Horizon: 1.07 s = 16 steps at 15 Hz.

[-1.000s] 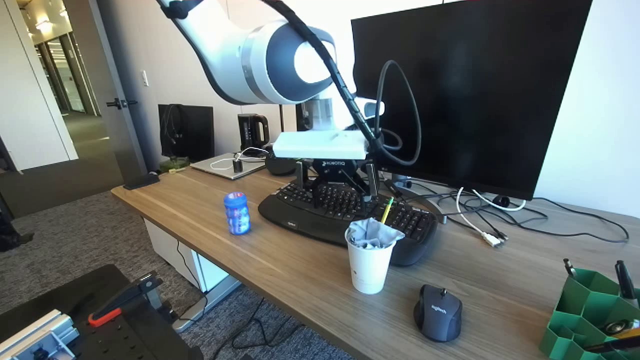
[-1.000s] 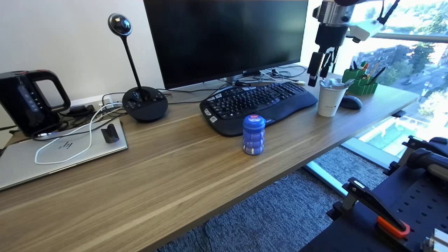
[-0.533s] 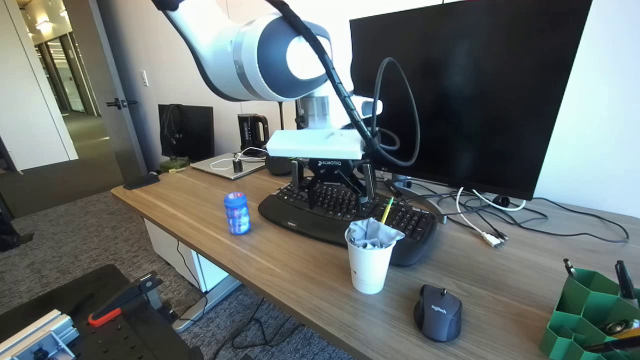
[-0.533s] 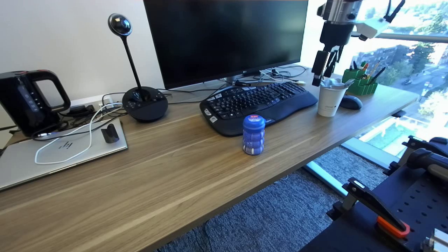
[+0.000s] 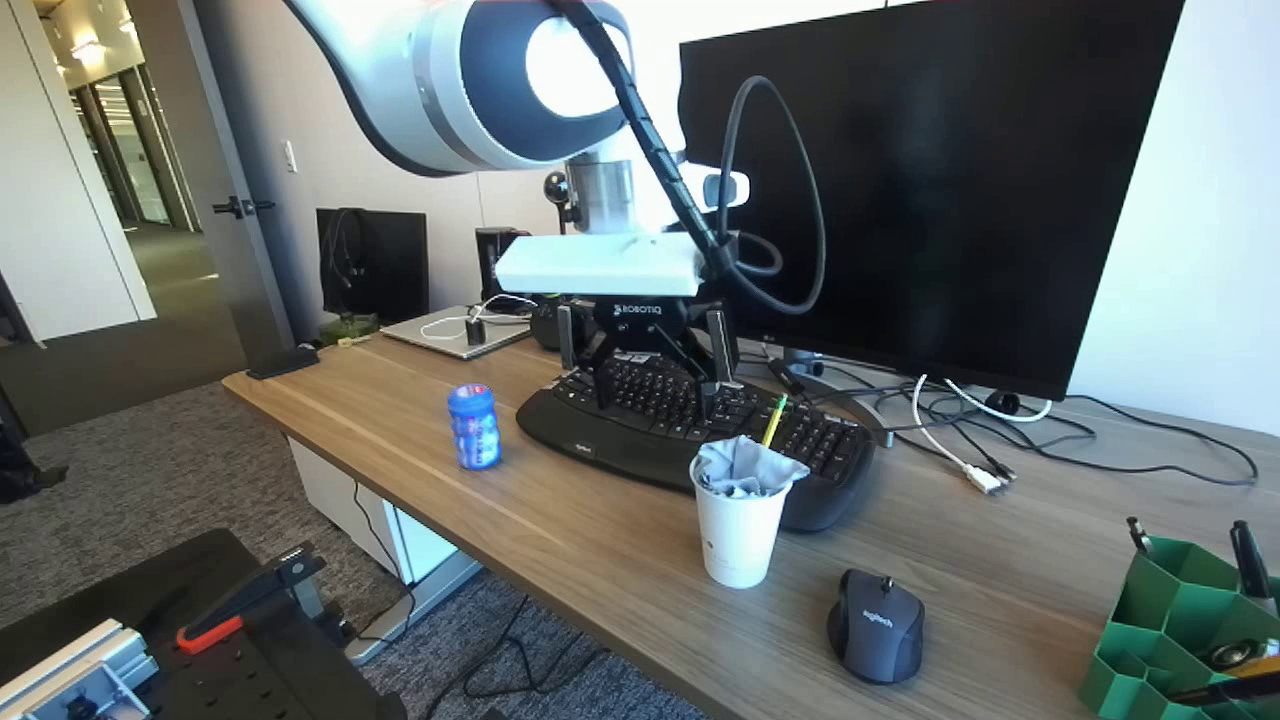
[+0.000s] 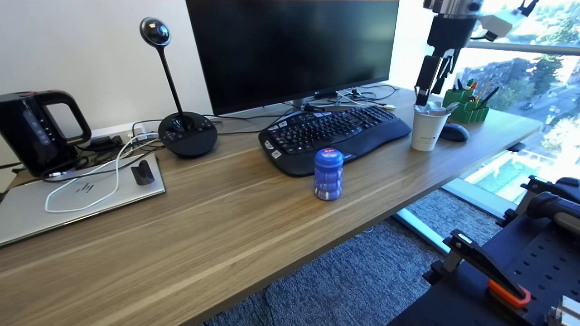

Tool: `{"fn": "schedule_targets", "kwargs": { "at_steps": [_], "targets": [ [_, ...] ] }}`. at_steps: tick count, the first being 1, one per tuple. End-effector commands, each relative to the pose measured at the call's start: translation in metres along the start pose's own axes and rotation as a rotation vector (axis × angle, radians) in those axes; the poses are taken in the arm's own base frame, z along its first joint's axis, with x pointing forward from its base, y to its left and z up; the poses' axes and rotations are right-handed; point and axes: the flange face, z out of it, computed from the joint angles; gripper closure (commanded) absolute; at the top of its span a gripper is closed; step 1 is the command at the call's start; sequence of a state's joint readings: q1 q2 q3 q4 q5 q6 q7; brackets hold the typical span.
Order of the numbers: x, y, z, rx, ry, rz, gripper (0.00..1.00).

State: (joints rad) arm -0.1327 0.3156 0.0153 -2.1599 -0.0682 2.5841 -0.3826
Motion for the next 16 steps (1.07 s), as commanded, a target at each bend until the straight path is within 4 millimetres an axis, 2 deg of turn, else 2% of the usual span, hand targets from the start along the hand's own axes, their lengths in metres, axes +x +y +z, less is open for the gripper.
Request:
{"fn": "schedule_targets", "kwargs": {
  "at_steps": [1,8,16],
  "targets": [
    [-0.017,-0.003,-0.013,0.006,-0.001,0.026,0.00],
    [-0.032,0.001,-0.013,-0.002,-0.030,0.083,0.00],
    [-0.046,0.007,0.005,-0.017,-0.127,0.129,0.00]
  ]
}}
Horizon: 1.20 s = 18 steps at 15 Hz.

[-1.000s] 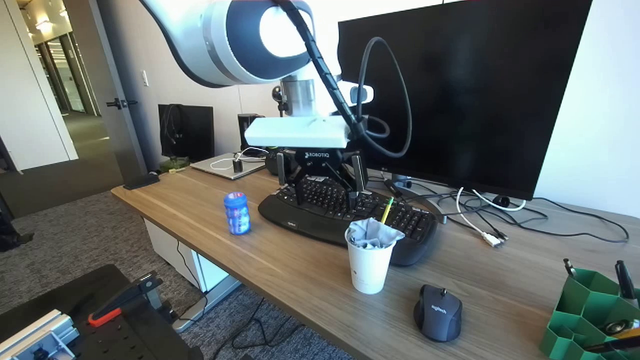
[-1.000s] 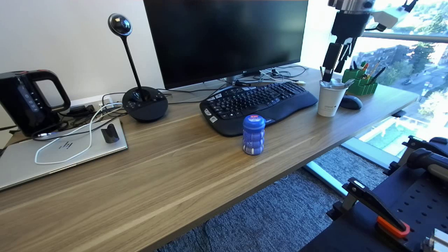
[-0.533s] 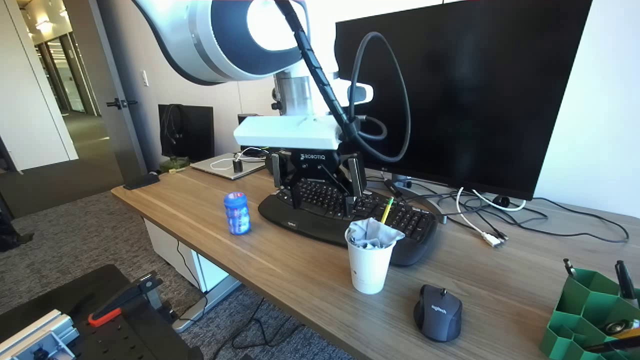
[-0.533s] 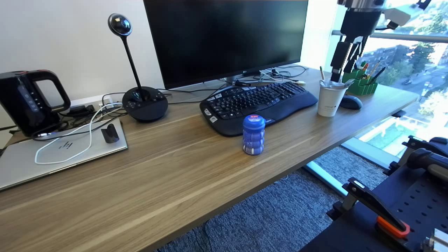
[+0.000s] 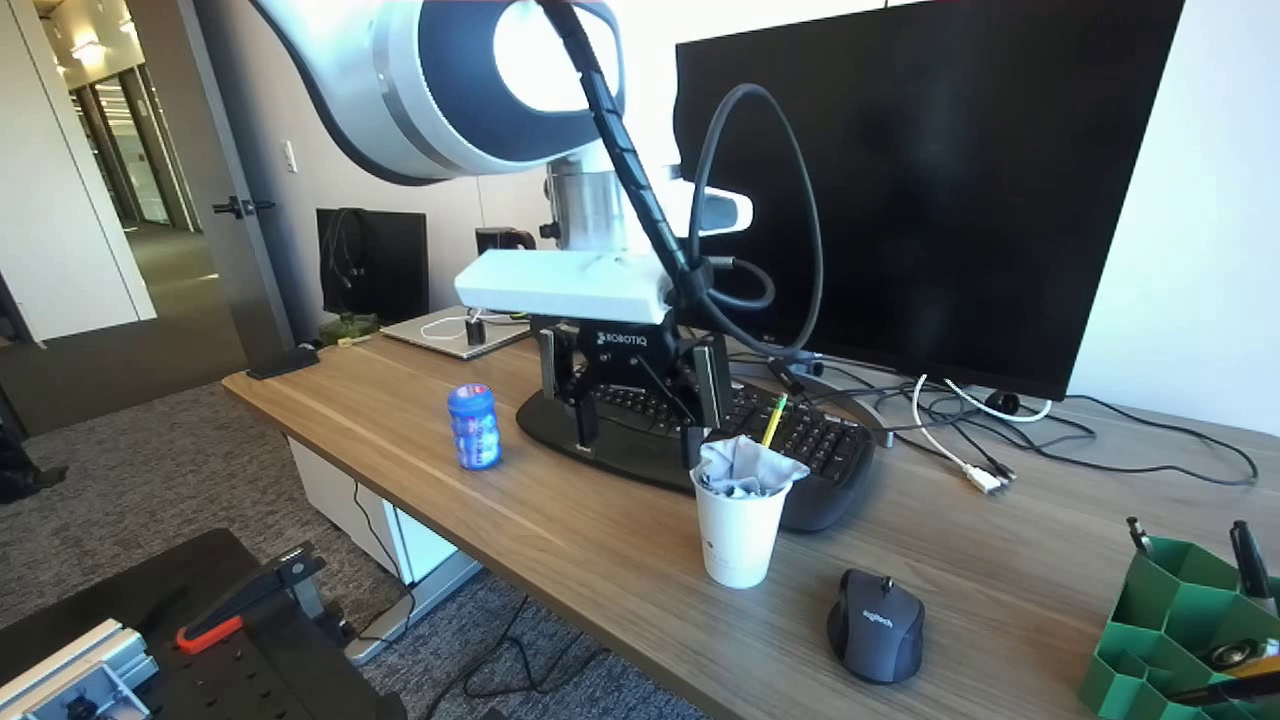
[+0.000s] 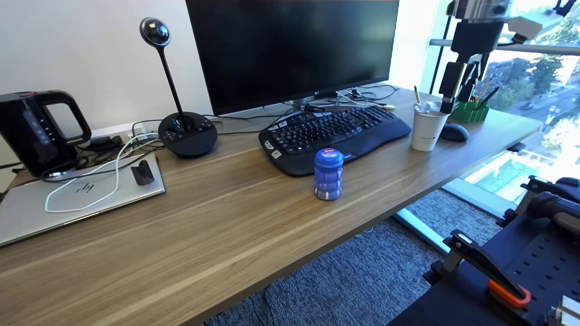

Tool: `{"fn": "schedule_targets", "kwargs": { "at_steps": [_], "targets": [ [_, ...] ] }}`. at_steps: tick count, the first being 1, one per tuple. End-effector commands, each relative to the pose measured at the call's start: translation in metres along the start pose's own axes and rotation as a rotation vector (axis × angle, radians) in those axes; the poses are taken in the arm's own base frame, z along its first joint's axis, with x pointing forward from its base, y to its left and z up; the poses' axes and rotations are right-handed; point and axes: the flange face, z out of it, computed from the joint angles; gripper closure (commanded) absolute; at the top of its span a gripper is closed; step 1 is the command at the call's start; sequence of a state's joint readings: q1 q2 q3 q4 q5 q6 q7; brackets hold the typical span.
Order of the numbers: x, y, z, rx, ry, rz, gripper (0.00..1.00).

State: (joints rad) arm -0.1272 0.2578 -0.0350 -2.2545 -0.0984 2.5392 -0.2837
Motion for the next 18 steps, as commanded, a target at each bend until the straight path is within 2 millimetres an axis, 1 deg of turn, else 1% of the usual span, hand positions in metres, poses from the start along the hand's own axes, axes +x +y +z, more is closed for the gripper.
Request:
{"fn": "schedule_targets", "kwargs": {
  "at_steps": [1,11,18],
  "targets": [
    [-0.005,0.001,0.001,-0.017,-0.047,0.022,0.00],
    [0.001,0.003,0.012,-0.004,-0.089,0.051,0.00],
    [0.017,0.005,0.017,-0.019,-0.081,0.039,0.00]
  ]
}}
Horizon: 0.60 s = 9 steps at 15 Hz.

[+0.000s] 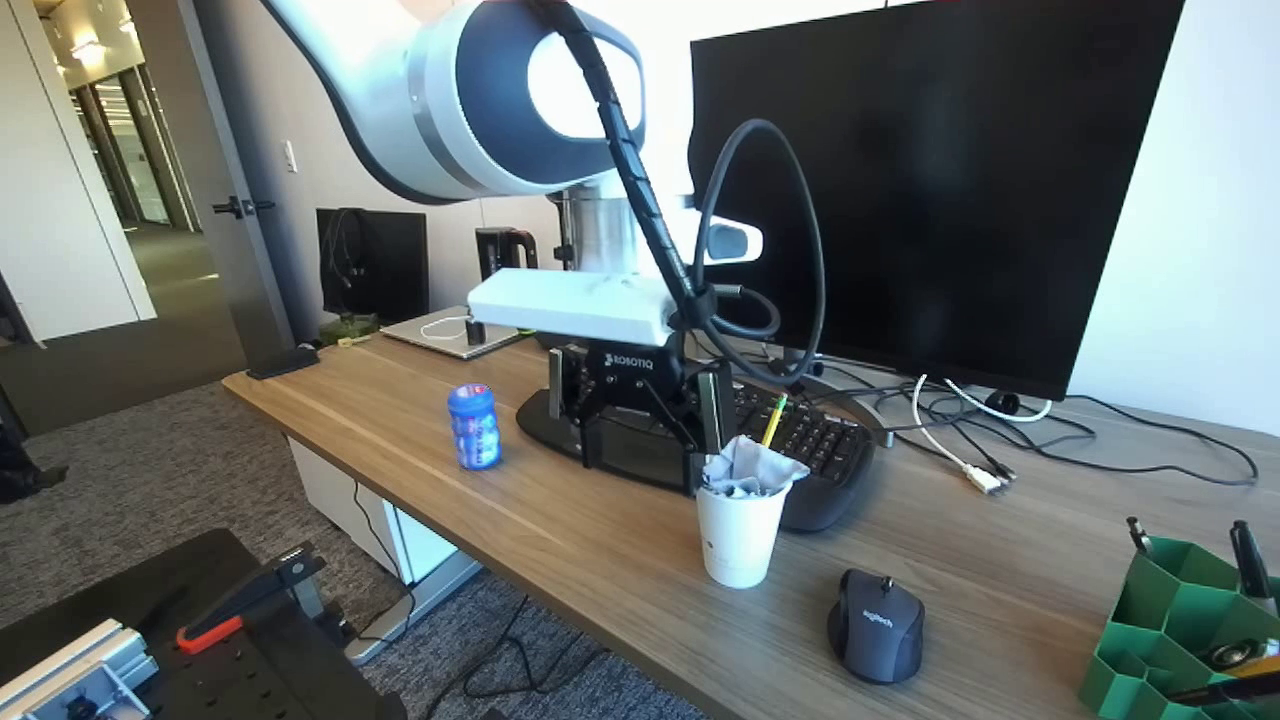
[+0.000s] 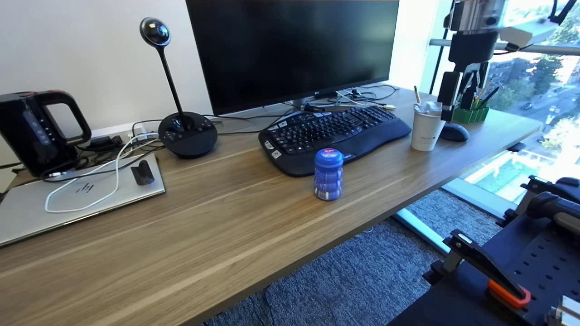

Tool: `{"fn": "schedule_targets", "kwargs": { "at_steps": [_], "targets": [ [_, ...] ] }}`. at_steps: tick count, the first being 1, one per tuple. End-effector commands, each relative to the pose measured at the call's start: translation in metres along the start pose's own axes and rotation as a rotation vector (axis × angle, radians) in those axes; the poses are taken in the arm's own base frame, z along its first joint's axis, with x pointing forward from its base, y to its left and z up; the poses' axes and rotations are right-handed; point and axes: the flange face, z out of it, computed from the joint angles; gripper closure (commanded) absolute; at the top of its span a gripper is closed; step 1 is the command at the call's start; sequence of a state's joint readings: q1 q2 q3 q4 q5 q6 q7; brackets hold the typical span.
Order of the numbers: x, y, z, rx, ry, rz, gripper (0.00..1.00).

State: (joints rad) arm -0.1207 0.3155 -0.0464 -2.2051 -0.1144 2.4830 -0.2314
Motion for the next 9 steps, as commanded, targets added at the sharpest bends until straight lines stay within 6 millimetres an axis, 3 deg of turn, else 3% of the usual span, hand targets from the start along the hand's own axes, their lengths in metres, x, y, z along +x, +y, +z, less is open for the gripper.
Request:
{"fn": "schedule_targets", "kwargs": {
  "at_steps": [1,9],
  "targets": [
    [0.014,0.000,-0.001,-0.023,-0.013,-0.004,0.00],
    [0.028,0.000,0.008,-0.032,-0.018,-0.019,0.00]
  ]
}}
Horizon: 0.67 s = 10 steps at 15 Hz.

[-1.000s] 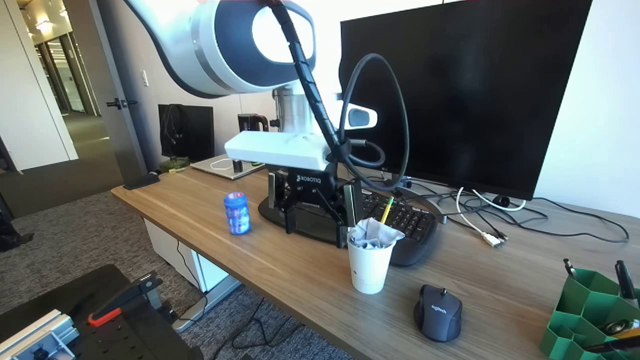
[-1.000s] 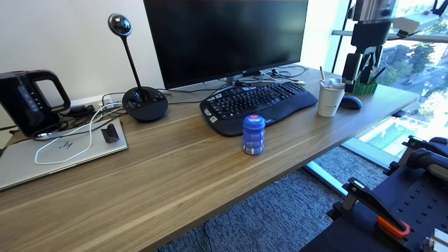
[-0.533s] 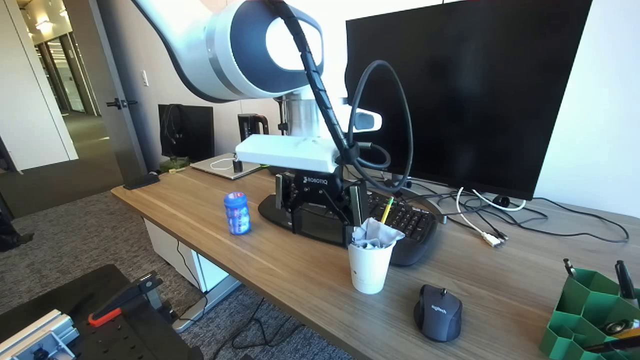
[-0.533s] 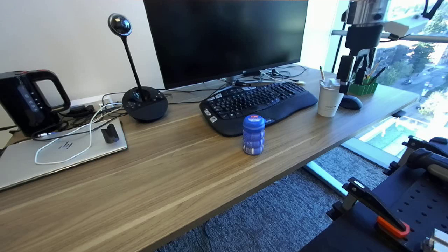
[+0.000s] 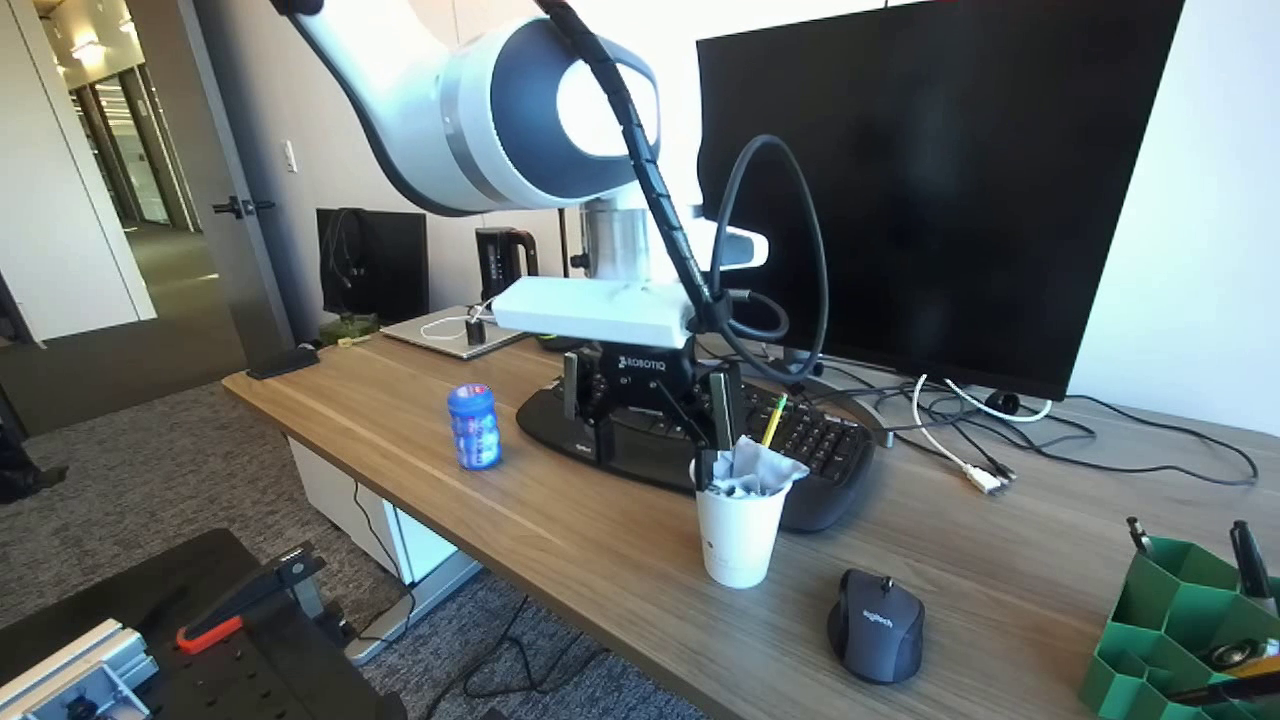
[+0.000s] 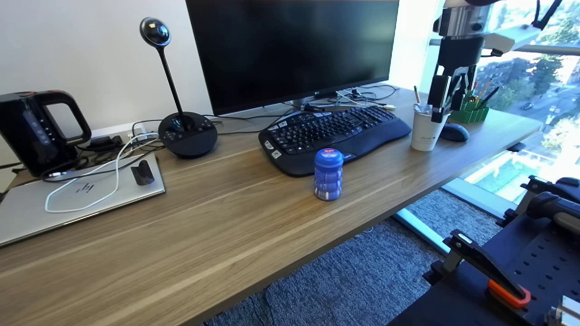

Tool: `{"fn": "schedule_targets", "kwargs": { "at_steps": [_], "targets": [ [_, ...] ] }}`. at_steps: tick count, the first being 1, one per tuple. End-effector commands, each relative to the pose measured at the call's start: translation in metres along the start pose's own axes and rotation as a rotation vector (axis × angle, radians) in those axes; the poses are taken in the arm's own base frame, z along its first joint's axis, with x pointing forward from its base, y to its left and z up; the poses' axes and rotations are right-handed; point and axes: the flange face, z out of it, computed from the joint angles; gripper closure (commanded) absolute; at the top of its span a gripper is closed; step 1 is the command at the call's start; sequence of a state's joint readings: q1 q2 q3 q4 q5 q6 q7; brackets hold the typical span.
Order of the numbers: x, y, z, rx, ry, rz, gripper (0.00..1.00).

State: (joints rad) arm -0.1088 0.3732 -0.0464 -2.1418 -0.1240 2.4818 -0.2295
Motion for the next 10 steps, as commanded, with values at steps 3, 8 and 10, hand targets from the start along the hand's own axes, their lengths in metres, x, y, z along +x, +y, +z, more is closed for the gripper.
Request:
{"fn": "schedule_targets", "kwargs": {
  "at_steps": [3,8,10],
  "targets": [
    [0.0131,0.0019,0.0026,-0.026,-0.021,-0.010,0.00],
    [0.0172,0.0029,0.0077,-0.026,-0.027,-0.015,0.00],
    [0.0183,0.0032,0.0102,-0.026,-0.036,-0.016,0.00]
  ]
}}
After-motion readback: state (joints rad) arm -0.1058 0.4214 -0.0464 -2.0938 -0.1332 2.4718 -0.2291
